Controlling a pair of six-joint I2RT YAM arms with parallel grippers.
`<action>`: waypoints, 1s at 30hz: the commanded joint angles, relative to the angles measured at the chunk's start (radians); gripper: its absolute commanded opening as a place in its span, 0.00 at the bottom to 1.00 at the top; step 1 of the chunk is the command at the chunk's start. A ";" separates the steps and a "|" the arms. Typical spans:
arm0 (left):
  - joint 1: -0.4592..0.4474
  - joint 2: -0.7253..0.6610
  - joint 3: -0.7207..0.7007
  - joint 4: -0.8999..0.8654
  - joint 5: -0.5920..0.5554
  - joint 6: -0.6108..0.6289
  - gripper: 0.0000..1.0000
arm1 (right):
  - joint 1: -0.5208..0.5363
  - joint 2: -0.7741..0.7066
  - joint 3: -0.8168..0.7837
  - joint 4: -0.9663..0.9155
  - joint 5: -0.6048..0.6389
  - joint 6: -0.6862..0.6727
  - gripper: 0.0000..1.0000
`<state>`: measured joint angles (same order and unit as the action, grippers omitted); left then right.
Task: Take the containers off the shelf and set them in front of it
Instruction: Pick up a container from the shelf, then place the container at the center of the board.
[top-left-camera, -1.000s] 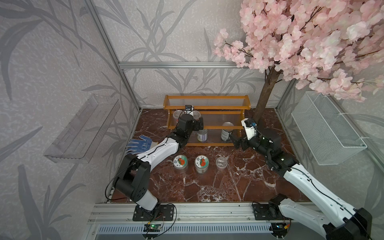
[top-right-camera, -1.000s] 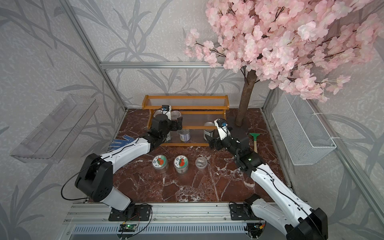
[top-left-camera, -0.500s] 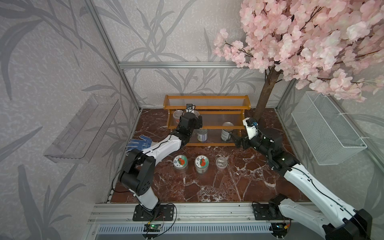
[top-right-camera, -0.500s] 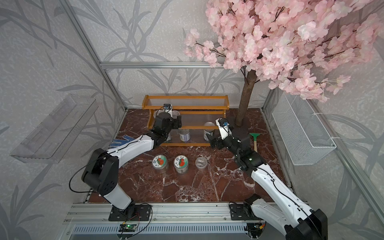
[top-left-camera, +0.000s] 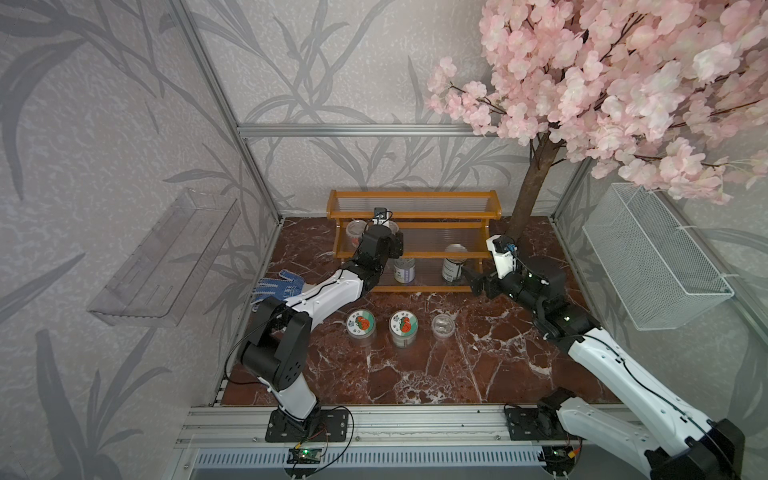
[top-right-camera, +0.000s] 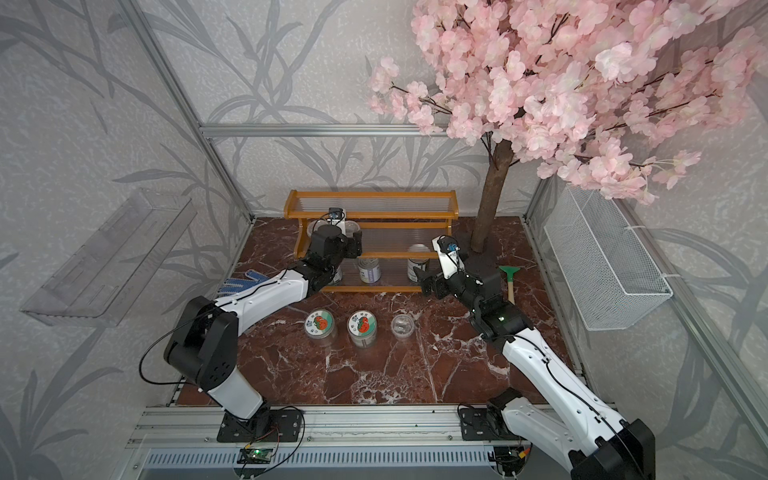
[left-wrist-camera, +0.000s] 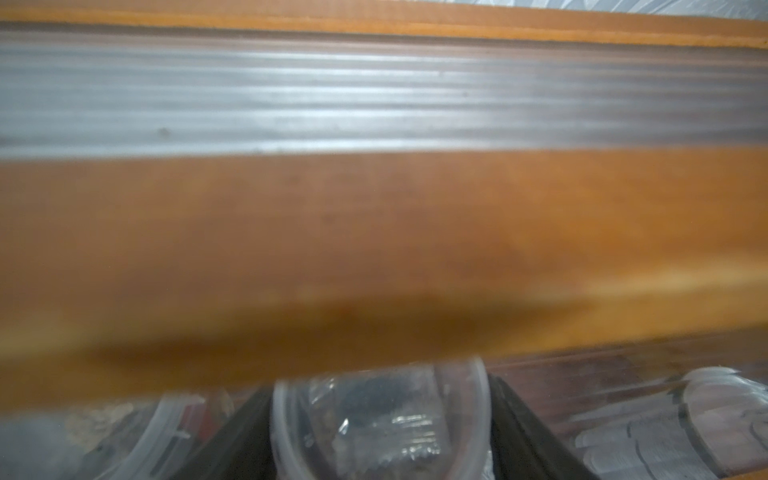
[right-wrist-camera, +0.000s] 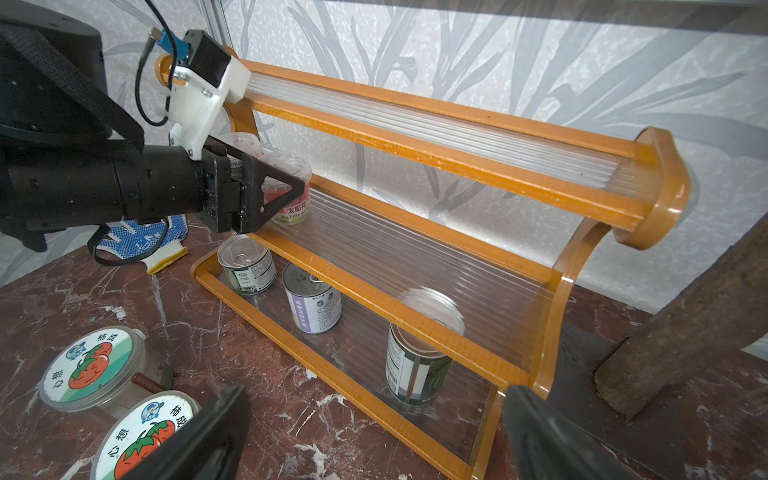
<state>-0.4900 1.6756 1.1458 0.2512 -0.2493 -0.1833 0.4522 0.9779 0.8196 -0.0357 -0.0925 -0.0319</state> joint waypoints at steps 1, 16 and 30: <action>-0.001 -0.029 0.023 -0.001 0.022 0.011 0.72 | -0.004 -0.015 -0.010 0.003 -0.013 -0.007 0.99; -0.006 -0.134 -0.056 0.002 0.083 0.022 0.72 | -0.006 -0.008 -0.016 0.009 -0.016 -0.009 0.99; -0.146 -0.407 -0.212 -0.110 0.192 0.080 0.72 | -0.048 -0.039 0.028 -0.131 -0.111 -0.007 0.99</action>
<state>-0.6037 1.3251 0.9627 0.1711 -0.1028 -0.1375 0.4221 0.9707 0.8162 -0.1055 -0.1574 -0.0357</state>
